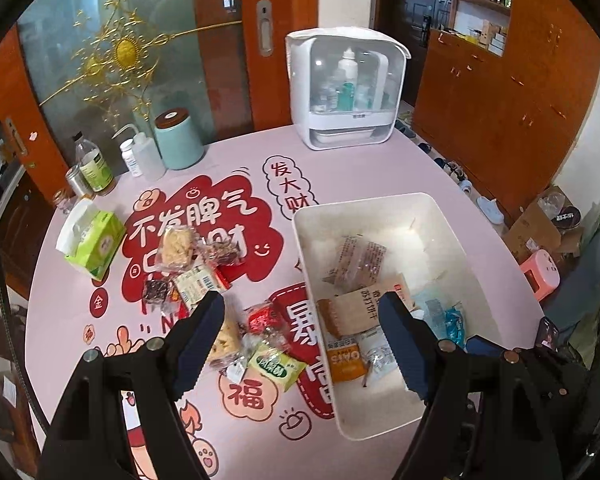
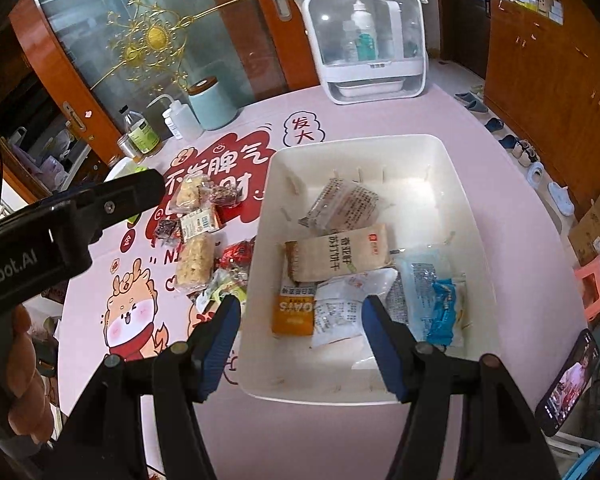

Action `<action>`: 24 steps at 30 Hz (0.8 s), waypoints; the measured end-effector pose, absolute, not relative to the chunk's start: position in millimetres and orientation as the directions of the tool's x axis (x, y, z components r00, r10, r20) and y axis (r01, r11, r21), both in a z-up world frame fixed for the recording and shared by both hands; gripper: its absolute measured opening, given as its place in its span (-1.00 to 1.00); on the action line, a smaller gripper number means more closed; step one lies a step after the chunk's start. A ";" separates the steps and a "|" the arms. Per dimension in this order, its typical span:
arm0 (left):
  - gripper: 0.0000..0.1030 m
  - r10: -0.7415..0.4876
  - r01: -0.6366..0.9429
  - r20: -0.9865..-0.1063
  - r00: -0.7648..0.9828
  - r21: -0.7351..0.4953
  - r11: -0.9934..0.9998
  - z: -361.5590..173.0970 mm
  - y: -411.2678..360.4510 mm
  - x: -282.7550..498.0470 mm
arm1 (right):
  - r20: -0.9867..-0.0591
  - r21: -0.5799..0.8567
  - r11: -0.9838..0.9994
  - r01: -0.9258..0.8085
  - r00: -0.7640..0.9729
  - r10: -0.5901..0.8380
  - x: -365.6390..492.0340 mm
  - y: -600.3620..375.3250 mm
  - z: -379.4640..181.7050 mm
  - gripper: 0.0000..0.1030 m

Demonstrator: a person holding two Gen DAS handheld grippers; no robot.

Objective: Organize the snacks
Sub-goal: 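Move both tools back over the snack pile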

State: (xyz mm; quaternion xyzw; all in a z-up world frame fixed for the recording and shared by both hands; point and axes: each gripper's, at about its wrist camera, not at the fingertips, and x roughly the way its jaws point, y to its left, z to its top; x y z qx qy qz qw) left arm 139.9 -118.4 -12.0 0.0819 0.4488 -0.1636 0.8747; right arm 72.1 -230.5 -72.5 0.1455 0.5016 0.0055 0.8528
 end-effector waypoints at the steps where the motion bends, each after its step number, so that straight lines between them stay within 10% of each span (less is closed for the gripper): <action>1: 0.52 -0.211 0.355 -0.812 0.544 -0.005 0.935 -11.8 -113.5 139.6 | -0.854 0.253 0.958 0.135 0.496 0.155 72.4 -227.2 -72.0 0.23; 24: 0.53 -0.119 0.196 -0.788 0.604 0.003 0.981 -8.9 30.8 200.3 | -0.840 0.283 0.957 0.064 0.498 0.216 114.7 -131.0 -83.1 0.23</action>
